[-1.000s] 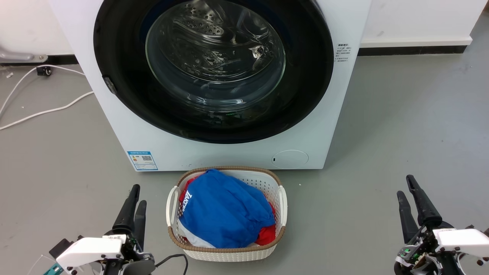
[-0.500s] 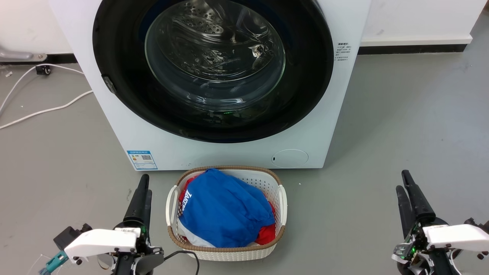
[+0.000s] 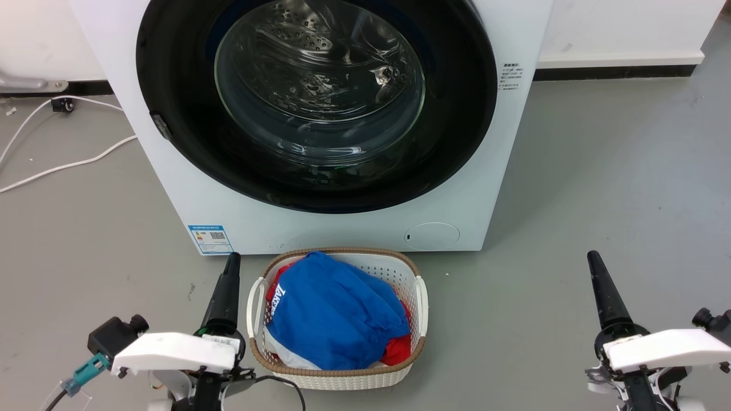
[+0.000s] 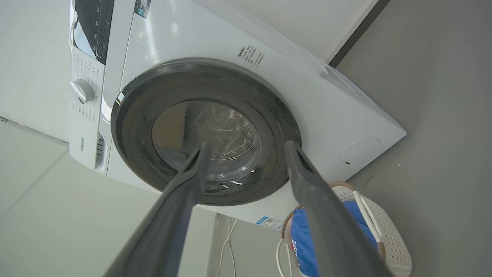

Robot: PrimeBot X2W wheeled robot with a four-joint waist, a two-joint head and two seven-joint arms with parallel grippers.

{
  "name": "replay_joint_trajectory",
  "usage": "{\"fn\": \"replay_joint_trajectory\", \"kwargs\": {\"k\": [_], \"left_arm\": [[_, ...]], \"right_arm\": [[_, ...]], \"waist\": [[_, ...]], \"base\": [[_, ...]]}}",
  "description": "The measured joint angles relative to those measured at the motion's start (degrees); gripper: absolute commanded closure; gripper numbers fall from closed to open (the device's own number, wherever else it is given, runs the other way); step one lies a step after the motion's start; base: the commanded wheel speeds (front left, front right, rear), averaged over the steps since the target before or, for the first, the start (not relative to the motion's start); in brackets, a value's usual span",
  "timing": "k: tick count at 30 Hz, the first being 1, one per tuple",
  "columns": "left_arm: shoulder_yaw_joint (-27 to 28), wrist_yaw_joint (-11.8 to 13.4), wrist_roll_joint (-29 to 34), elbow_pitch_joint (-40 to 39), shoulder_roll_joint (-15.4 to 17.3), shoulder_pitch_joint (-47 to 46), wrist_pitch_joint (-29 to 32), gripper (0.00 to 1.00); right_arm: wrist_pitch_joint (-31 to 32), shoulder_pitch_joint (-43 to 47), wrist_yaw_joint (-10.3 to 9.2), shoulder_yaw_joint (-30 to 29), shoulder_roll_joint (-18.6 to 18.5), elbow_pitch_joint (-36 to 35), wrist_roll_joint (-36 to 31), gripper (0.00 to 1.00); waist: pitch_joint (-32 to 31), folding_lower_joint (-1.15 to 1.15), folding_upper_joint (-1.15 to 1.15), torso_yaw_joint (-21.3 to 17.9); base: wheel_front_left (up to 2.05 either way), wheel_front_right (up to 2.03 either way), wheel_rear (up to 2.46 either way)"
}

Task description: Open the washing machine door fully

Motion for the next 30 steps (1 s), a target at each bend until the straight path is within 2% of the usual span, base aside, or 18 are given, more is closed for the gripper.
{"fn": "replay_joint_trajectory", "kwargs": {"k": [9,11,12,22,25,30], "left_arm": [[-0.57,0.00,12.76,0.03,0.13,-0.69,-1.88,0.00],[-0.76,0.00,14.17,0.09,0.20,-0.73,-1.97,0.00],[-1.13,0.00,16.96,0.24,0.36,-0.88,-2.43,0.00],[-3.28,0.02,27.99,1.55,1.88,-1.78,-4.00,0.00],[-4.45,0.76,32.84,1.83,2.52,-1.88,-4.89,0.00],[-5.66,1.46,36.90,2.05,3.36,-2.02,-5.59,0.00]], "right_arm": [[-1.37,0.67,0.00,0.81,-0.07,-0.80,-14.33,0.00],[-1.37,0.68,0.00,0.82,-0.07,-0.96,-15.61,0.00],[-1.38,0.74,0.00,0.83,-0.03,-1.29,-18.15,0.00],[-0.86,0.92,0.00,0.87,0.26,-2.67,-28.00,0.00],[-0.85,1.16,0.00,0.66,0.36,-3.45,-32.43,0.00],[-0.82,1.72,0.01,0.82,0.42,-3.90,-37.02,0.00]], "waist": [[0.08,0.00,0.00,-0.14],[0.08,0.00,0.00,-0.17],[0.10,0.00,0.00,-0.21],[0.19,0.00,0.00,-0.47],[0.16,0.00,0.00,-0.60],[0.06,0.00,0.00,-0.71]], "base": [[0.00,0.00,0.00],[0.00,0.00,0.00],[0.00,0.00,0.00],[0.00,0.00,0.00],[0.00,0.00,0.00],[0.00,0.00,0.00]]}}
